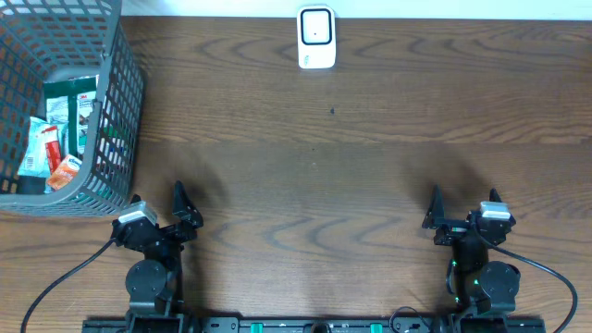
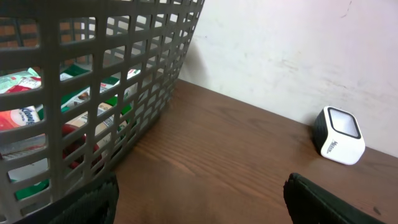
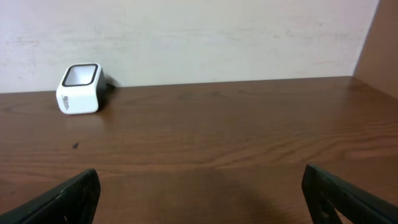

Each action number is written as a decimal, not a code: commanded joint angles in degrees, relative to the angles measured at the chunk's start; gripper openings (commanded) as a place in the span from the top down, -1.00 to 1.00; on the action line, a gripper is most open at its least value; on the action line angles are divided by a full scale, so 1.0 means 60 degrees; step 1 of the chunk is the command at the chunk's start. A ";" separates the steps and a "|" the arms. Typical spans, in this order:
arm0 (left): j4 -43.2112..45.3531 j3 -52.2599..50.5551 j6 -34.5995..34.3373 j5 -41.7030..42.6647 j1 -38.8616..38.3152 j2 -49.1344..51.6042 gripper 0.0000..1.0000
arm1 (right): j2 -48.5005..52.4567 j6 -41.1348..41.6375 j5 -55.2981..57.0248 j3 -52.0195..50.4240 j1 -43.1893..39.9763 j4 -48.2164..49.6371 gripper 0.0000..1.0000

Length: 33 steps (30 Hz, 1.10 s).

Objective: Scan the item barcode

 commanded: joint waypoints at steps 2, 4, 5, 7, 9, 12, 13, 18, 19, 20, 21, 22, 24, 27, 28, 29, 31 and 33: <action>-0.0474 -0.0102 0.0091 -0.0087 0.0040 -0.0047 -0.72 | -0.0051 0.0127 -0.0004 -0.0007 0.0091 -0.0040 -0.98; -0.0474 -0.0102 0.0091 -0.0087 0.0036 -0.0047 -0.73 | -0.0051 0.0127 -0.0004 -0.0007 0.0091 -0.0040 -0.99; -0.0474 -0.0102 0.0091 -0.0087 0.0040 -0.0047 -0.72 | -0.0051 0.0127 -0.0007 -0.0007 0.0091 -0.0040 -0.99; -0.0474 -0.0102 0.0091 -0.0087 0.0040 -0.0047 -0.72 | -0.0051 0.0127 -0.0004 -0.0007 0.0091 -0.0040 -0.98; -0.0361 -0.0102 0.0084 -0.0087 0.0040 -0.0047 -0.72 | -0.0051 0.0127 -0.0004 -0.0007 0.0091 -0.0040 -0.98; -0.0368 -0.0102 0.0087 -0.0087 0.0036 -0.0047 -0.72 | -0.0051 0.0127 -0.0004 -0.0007 0.0091 -0.0040 -0.98; -0.0408 -0.0102 0.0091 -0.0095 0.0040 -0.0047 -0.72 | -0.0051 0.0127 -0.0004 -0.0007 0.0091 -0.0040 -0.99; 0.0040 -0.0091 0.0087 0.0404 0.0029 -0.0047 -0.72 | -0.0051 0.0127 -0.0004 -0.0007 0.0091 -0.0040 -0.98; 0.0025 -0.0062 0.0091 0.0539 0.0029 -0.0047 -0.72 | -0.0051 0.0127 -0.0004 -0.0007 0.0091 -0.0040 -0.98; -0.0051 0.0004 0.0095 0.0674 0.0029 -0.0047 -0.72 | -0.0051 0.0127 -0.0004 -0.0007 0.0091 -0.0040 -0.99; -0.0219 0.0102 0.0087 0.0681 0.0029 -0.0047 -0.73 | -0.0051 0.0127 -0.0004 -0.0007 0.0091 -0.0040 -0.99; -0.0433 0.0215 0.0087 0.0780 0.0029 -0.0047 -0.72 | -0.0051 0.0127 -0.0007 -0.0007 0.0091 -0.0040 -0.99; -0.1042 0.0601 0.0087 0.1173 0.0029 -0.0047 -0.72 | -0.0051 0.0127 -0.0004 -0.0007 0.0091 -0.0040 -0.98; -0.2182 0.1446 0.0076 0.1876 0.0029 -0.0029 -0.73 | -0.0051 0.0127 -0.0004 -0.0007 0.0091 -0.0040 -0.99; -0.2594 0.1832 -0.0066 0.2065 0.0029 0.0033 -0.72 | -0.0051 0.0127 -0.0007 -0.0007 0.0091 -0.0040 -0.98; -0.2987 0.2229 -0.0270 0.2273 0.0029 0.0142 -0.73 | -0.0051 0.0127 -0.0004 -0.0007 0.0091 -0.0040 -0.99; -0.3876 0.3228 -0.0543 0.2750 0.0029 0.0568 -0.72 | -0.0051 0.0127 -0.0004 -0.0007 0.0091 -0.0040 -0.98; -0.4739 0.4302 -0.0576 0.2987 0.0029 0.1217 -0.72 | -0.0051 0.0127 -0.0004 -0.0007 0.0091 -0.0040 -0.98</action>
